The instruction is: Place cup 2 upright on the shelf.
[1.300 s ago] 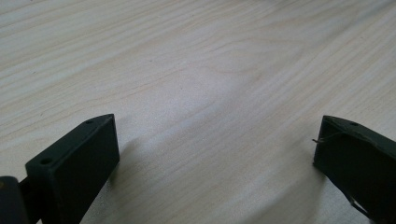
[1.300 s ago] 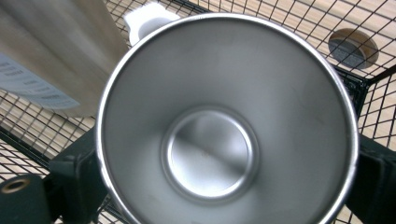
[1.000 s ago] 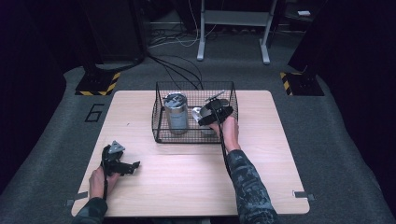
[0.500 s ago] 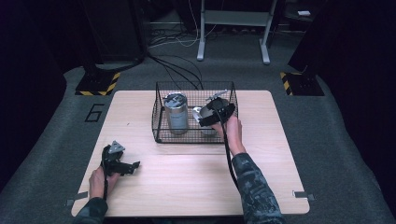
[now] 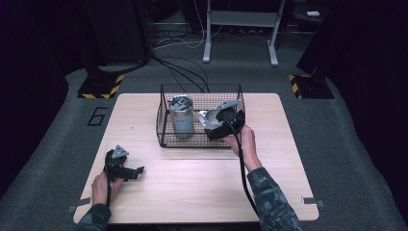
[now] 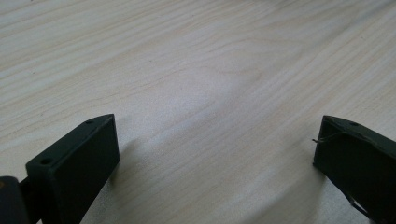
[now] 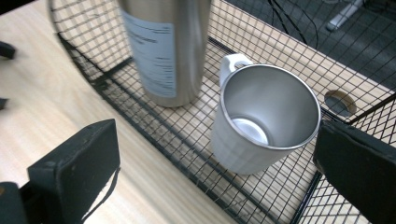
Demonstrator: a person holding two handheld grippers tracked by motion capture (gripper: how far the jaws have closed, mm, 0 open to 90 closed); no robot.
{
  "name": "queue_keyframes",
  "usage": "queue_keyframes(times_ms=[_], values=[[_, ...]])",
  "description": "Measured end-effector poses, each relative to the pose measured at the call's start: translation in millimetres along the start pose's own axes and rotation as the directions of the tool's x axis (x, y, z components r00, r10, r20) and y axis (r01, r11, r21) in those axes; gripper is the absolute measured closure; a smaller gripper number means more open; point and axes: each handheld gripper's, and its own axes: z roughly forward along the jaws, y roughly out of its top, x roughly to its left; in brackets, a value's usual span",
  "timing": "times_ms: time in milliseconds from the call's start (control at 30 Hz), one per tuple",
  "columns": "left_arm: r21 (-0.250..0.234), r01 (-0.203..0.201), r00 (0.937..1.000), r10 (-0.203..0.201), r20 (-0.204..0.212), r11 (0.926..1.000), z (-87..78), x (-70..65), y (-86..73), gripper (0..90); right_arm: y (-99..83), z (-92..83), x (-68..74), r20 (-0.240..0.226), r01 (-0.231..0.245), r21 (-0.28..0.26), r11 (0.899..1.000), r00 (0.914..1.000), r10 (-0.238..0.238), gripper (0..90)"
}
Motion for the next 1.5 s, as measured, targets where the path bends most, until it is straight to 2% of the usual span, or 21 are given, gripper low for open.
queue_keyframes(times_ms=[67, 100, 233, 333, 567, 767, 833, 1000, 1033, 1133, 1167, 1233, 1367, 1467, 1500], values=[[-0.011, 0.013, 0.9999, -0.013, -0.002, 0.9999, 0.7, -0.9, -0.1, 0.0, -2.1, -7.0, 3.6, -0.006, 0.015, -0.009, 1.0, 0.9999, -0.015, 0.0], [-0.01, 0.012, 0.9999, -0.012, -0.001, 0.9999, 0.7, -0.8, -0.1, 0.0, -3.8, -12.1, 6.0, -0.017, 0.027, -0.013, 1.0, 0.9995, -0.028, 0.0], [-0.012, 0.008, 1.0, -0.008, -0.004, 0.9999, 0.7, -0.5, 0.1, 0.0, -13.3, -27.5, 15.5, -0.012, 0.037, -0.027, 0.999, 0.9992, -0.037, 0.0], [-0.013, 0.006, 1.0, -0.007, -0.005, 0.9999, 0.8, -0.4, 0.0, 0.0, -23.4, -35.0, 16.8, -0.015, 0.053, -0.032, 0.998, 0.9985, -0.053, 0.0], [-0.012, 0.006, 1.0, -0.006, -0.004, 0.9999, 0.7, -0.4, 0.0, 0.0, -58.5, -54.5, 17.7, 0.0, 0.059, -0.029, 0.998, 0.9983, -0.059, 0.0], [-0.012, 0.006, 1.0, -0.006, -0.004, 0.9999, 0.7, -0.4, 0.0, 0.0, -88.5, -68.3, 16.6, 0.027, 0.04, -0.005, 0.999, 0.9988, -0.04, 0.0], [-0.012, 0.006, 1.0, -0.006, -0.004, 0.9999, 0.7, -0.4, 0.1, 0.0, -102.0, -69.9, 15.0, 0.035, 0.018, -0.012, 1.0, 0.9992, -0.018, 0.0], [-0.021, 0.008, 0.9999, -0.008, -0.009, 0.9997, 1.4, -0.8, -0.3, 0.0, -142.6, -72.5, 5.9, 0.064, -0.048, 0.02, 0.999, 0.9968, 0.047, 0.0], [-0.022, 0.007, 0.9999, -0.008, -0.01, 0.9997, 1.4, -0.8, -0.3, 0.0, -150.2, -72.7, 4.0, 0.075, -0.071, 0.023, 0.997, 0.9948, 0.07, 0.0], [-0.015, 0.006, 0.9999, -0.007, -0.008, 0.9999, 0.9, -0.6, 0.0, 0.0, -171.0, -71.6, -3.4, 0.104, -0.097, 0.046, 0.994, 0.9903, 0.092, 0.0], [-0.015, 0.006, 1.0, -0.006, -0.006, 0.9999, 0.9, -0.5, 0.0, 0.0, -180.3, -69.4, -6.5, 0.121, -0.125, 0.057, 0.99, 0.9857, 0.118, 0.0], [-0.014, 0.006, 1.0, -0.006, -0.005, 0.9999, 0.8, -0.5, 0.0, 0.0, -194.0, -64.8, -13.8, 0.136, -0.146, 0.076, 0.986, 0.9815, 0.135, 0.0], [-0.022, 0.008, 0.9999, -0.008, -0.01, 0.9997, 1.4, -0.9, -0.3, 0.0, -226.5, -51.2, -33.5, 0.19, -0.239, 0.102, 0.966, 0.9575, 0.217, 0.0], [-0.015, 0.006, 0.9999, -0.007, -0.008, 0.9999, 0.9, -0.6, -0.1, 0.0, -243.7, -45.3, -44.1, 0.239, -0.276, 0.106, 0.955, 0.9397, 0.245, 0.0], [-0.012, 0.006, 1.0, -0.006, -0.004, 0.9999, 0.7, -0.4, 0.1, 0.0, -248.9, -45.7, -47.9, 0.22, -0.288, 0.078, 0.954, 0.9387, 0.266, 0.1]])
